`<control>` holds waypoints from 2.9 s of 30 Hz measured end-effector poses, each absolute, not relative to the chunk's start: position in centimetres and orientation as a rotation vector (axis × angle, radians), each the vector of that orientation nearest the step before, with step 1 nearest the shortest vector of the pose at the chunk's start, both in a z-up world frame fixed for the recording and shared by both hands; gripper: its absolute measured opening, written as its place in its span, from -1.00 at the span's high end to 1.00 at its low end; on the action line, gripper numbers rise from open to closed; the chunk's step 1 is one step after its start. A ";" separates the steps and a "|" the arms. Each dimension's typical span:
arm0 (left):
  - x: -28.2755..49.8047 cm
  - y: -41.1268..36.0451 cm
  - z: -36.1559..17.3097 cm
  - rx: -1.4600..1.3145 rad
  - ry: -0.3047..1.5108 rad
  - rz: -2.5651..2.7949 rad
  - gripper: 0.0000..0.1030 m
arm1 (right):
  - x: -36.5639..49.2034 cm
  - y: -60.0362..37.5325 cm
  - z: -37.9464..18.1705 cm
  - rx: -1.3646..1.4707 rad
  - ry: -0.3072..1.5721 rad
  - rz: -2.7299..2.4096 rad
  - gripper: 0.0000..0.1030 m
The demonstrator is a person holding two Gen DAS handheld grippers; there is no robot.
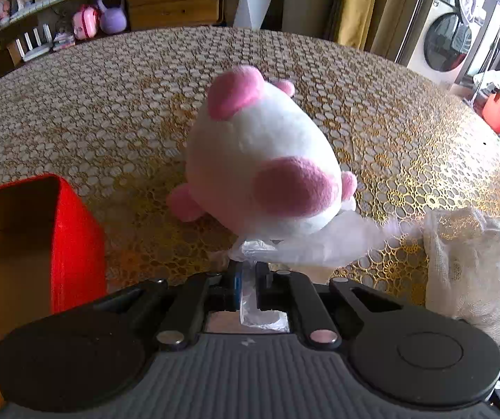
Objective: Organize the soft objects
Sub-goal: 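Grasp the clear plastic bag with the left tool while the right tool grasps the white mesh cloth, then lift the bag with the left tool while the right tool lifts the mesh cloth toward the red tin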
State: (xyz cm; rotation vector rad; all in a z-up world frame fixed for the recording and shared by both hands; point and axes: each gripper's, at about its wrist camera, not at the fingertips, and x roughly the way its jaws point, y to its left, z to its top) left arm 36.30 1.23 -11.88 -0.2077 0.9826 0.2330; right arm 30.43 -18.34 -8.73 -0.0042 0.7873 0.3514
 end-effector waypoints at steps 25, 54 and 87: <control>27.4 2.2 -0.6 -0.266 0.802 0.092 0.87 | 23.0 -19.0 2.6 -0.011 0.496 0.516 0.94; 16.2 17.2 8.5 -0.153 0.605 0.281 0.87 | 18.3 -5.1 13.1 -0.073 0.299 0.980 0.93; 23.1 18.8 -3.2 -0.131 0.870 0.213 0.87 | 22.3 2.7 0.2 -0.250 0.592 0.938 0.91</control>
